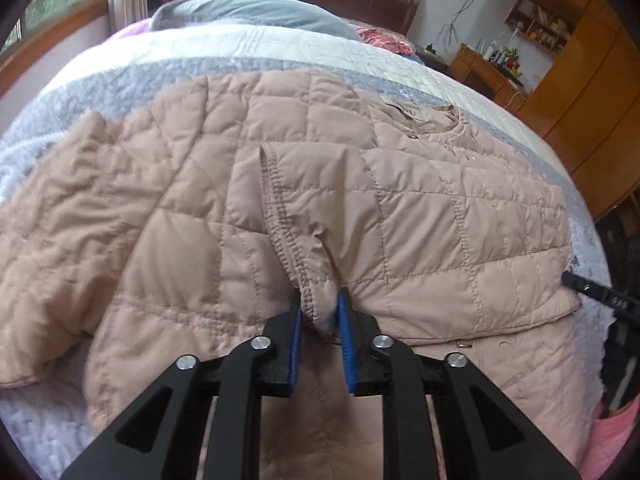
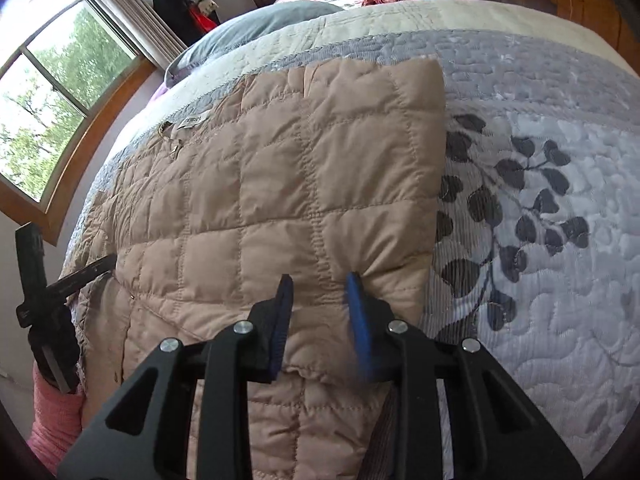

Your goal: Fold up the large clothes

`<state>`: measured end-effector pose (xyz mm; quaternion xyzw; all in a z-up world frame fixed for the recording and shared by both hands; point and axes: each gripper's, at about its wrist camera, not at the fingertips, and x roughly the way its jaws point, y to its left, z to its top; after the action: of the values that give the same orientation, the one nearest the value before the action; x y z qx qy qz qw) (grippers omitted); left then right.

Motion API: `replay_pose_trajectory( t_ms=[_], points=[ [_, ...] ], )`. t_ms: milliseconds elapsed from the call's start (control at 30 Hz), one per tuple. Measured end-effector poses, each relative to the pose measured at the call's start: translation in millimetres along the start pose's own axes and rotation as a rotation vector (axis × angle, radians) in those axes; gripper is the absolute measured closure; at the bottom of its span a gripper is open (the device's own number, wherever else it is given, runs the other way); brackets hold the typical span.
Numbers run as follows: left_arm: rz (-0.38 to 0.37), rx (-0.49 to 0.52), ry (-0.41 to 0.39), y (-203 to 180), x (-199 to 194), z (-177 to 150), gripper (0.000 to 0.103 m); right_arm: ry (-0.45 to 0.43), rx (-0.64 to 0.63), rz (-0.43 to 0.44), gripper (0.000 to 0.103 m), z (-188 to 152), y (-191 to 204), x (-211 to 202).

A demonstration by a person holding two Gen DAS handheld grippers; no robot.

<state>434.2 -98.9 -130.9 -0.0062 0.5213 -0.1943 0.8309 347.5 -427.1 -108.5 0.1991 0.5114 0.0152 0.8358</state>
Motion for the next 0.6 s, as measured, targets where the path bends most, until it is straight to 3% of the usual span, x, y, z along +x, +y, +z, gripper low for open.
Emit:
replay_pose_trajectory(
  t_ms=[100,200,333,500,600],
  points=[
    [0.044,-0.034,-0.087,-4,-31,4,0.075,-0.046,-0.045,0.048,0.069,1,21,-27],
    [0.053,-0.001,-0.182,-23,-57,7,0.069,-0.039,-0.077,0.079,0.067,5,47,-33],
    [-0.011,0.087,-0.106,-69,-37,9,0.068,0.032,-0.085,0.058,0.067,9,69,-8],
    [0.045,0.117,0.014,-81,27,1,0.067,0.119,-0.053,-0.009,0.069,4,62,35],
    [0.041,0.145,-0.007,-79,37,-5,0.067,0.116,-0.051,-0.001,0.069,0,57,46]
  ],
)
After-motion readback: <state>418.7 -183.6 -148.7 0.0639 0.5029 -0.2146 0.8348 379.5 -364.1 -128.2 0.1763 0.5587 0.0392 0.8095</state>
